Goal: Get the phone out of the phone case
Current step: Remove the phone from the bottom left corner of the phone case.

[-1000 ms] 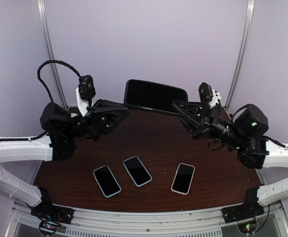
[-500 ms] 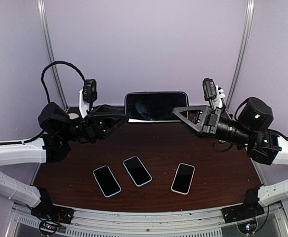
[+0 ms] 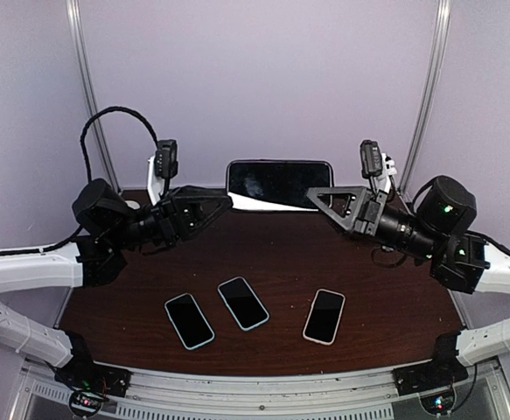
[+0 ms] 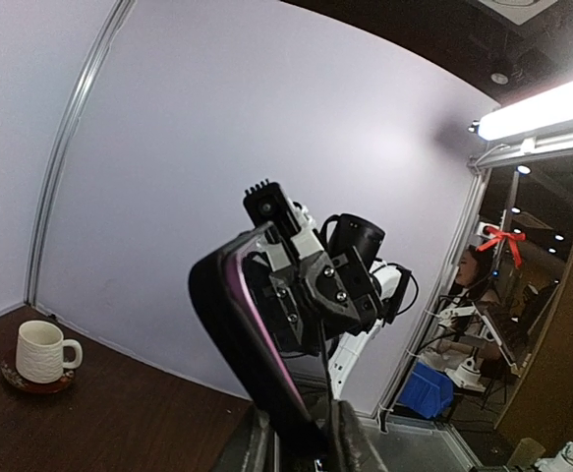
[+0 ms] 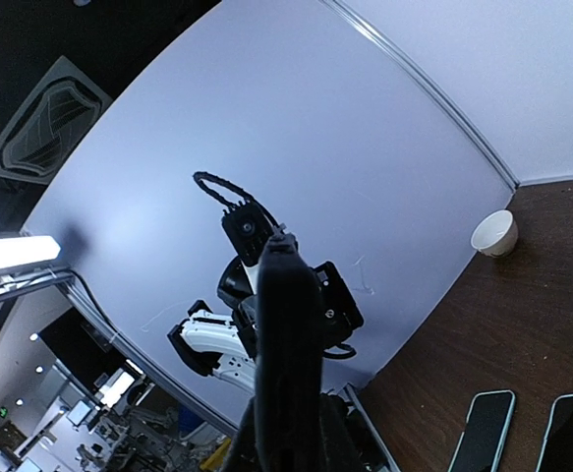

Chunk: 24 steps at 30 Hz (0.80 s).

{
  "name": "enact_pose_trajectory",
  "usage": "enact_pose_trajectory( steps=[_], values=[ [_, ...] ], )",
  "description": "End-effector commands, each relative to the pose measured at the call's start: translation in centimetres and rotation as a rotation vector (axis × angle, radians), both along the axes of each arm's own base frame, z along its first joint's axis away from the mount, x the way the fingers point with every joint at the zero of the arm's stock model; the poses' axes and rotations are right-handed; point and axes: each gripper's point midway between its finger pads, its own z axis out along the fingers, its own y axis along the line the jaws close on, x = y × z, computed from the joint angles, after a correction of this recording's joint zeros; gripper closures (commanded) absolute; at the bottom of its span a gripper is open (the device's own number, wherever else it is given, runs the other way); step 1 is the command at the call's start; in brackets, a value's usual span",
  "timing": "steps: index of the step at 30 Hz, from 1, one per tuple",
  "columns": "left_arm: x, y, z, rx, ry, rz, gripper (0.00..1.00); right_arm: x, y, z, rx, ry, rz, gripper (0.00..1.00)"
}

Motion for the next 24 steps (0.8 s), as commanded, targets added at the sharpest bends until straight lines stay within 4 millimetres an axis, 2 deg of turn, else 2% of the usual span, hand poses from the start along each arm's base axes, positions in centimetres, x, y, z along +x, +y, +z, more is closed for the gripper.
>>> enact_pose_trajectory(
  steps=[1,6,9,15,24],
  values=[
    [-2.2,0.4,2.8,-0.107,-0.193,-0.063,1.00,-1.6,1.1,1.2,0.137,0.130,0.184,1.00],
    [-2.7,0.2,3.1,-0.152,-0.212,-0.116,1.00,-2.8,1.6,2.2,0.174,0.164,0.283,1.00],
    [-2.3,-0.2,2.8,-0.149,-0.205,-0.108,1.00,-3.6,1.7,2.9,0.198,0.169,0.333,1.00],
    [-1.4,-0.7,2.3,-0.142,-0.200,-0.095,1.00,-5.8,3.3,3.7,0.200,0.173,0.452,1.00],
    [0.2,-0.9,1.4,-0.126,-0.174,-0.091,1.00,-7.8,4.3,4.7,0.202,0.159,0.544,1.00]
  ],
)
